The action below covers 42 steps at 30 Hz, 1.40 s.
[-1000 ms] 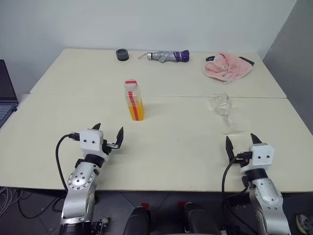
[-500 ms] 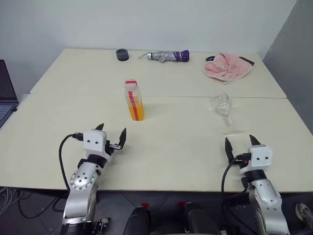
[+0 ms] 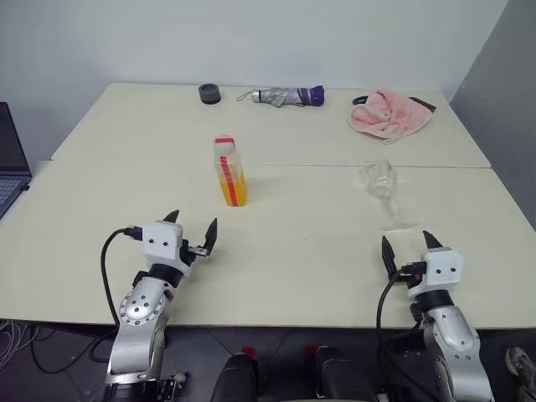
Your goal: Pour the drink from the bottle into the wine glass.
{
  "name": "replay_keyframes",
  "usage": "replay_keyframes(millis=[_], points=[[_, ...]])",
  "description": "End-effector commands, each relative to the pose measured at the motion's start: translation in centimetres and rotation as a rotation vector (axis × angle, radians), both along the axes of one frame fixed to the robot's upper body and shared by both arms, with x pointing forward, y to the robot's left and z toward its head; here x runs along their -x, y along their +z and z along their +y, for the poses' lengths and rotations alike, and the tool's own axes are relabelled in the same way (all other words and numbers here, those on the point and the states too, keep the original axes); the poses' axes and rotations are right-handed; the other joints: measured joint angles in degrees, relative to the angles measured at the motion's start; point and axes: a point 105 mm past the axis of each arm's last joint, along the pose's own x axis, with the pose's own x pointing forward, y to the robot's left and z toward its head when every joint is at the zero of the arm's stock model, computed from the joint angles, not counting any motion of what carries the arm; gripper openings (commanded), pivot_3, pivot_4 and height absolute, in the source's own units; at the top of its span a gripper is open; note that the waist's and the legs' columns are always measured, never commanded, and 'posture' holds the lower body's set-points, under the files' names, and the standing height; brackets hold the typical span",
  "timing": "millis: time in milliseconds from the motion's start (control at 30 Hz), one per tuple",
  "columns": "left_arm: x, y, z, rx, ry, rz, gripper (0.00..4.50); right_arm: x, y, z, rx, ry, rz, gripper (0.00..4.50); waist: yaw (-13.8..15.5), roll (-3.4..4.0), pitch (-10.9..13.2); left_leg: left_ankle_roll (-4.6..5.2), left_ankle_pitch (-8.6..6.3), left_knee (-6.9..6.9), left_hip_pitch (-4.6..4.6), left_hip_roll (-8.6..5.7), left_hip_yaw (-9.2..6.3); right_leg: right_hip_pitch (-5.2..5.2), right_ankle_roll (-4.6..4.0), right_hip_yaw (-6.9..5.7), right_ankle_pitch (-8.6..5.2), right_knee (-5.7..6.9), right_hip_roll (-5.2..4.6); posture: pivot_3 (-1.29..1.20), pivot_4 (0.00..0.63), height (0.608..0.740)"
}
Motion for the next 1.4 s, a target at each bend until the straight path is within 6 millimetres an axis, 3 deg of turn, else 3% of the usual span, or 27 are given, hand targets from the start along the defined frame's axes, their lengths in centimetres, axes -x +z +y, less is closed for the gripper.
replay_keyframes(millis=[33,367,567,800,1400], points=[[-0.1,1.2,-0.7,0.009,-0.049,-0.028,4.46,0.3,1.9,1.3,0.036,0.108,-0.064,4.5,0.0,0.0,0.0,0.0,0.0,0.0,0.0,0.0,0.0,0.0,0.0,0.0,0.0,0.0,0.0,0.0,0.15,0.74],[-1.5,2.3,-2.4,0.047,-0.099,-0.029,4.46,1.7,4.7,6.2,0.079,0.543,-0.021,4.5,0.0,-0.01,0.0,0.0,0.0,0.03,-0.01,-0.02,-0.03,0.03,0.01,-0.03,0.0,0.0,0.02,0.0,0.15,0.74],[-3.4,3.5,-3.5,0.031,-0.074,-0.039,4.46,1.3,6.0,6.6,0.035,0.634,0.027,4.5,0.1,-0.03,0.0,0.0,0.0,0.04,-0.02,-0.05,-0.06,0.06,-0.02,-0.05,0.02,-0.02,0.04,0.0,0.15,0.74],[-5.2,4.6,-4.2,0.023,-0.045,-0.04,4.46,1.7,4.7,7.4,0.037,0.726,0.125,4.5,0.1,-0.04,0.0,0.0,0.0,0.03,-0.03,-0.06,-0.07,0.06,-0.04,-0.07,0.03,-0.03,0.06,0.0,0.15,0.74],[-8.7,7.0,-5.6,0.076,-0.029,-0.06,4.46,0.5,6.8,8.1,0.053,0.789,0.076,4.5,0.1,-0.05,0.0,0.0,0.0,0.03,-0.06,-0.09,-0.11,0.05,-0.09,-0.1,0.07,-0.02,0.04,0.0,0.15,0.74]])
